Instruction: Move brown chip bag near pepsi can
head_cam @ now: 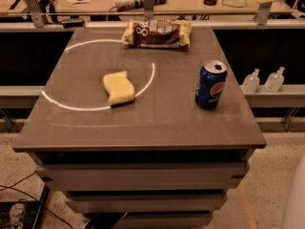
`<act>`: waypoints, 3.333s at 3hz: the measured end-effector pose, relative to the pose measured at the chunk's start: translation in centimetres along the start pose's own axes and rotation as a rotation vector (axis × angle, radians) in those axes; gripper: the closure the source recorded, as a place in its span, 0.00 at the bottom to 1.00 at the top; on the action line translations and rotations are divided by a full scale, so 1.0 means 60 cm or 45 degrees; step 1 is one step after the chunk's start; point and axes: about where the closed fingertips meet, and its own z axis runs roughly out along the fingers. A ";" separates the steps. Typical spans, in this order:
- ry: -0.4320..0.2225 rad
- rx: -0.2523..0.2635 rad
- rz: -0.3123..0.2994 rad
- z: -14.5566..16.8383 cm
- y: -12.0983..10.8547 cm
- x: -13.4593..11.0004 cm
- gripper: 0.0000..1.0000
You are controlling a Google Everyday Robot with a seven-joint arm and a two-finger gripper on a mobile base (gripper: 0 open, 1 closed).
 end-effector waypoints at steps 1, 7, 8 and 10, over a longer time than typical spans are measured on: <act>-0.001 0.001 0.001 0.000 0.000 0.000 0.00; 0.032 -0.527 -0.008 0.137 0.215 0.076 0.00; 0.030 -0.420 -0.113 0.156 0.234 0.077 0.00; 0.074 -0.336 -0.136 0.225 0.307 0.087 0.00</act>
Offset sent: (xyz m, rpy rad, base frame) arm 0.0177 0.0158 -0.0394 -0.0744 0.1594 0.1111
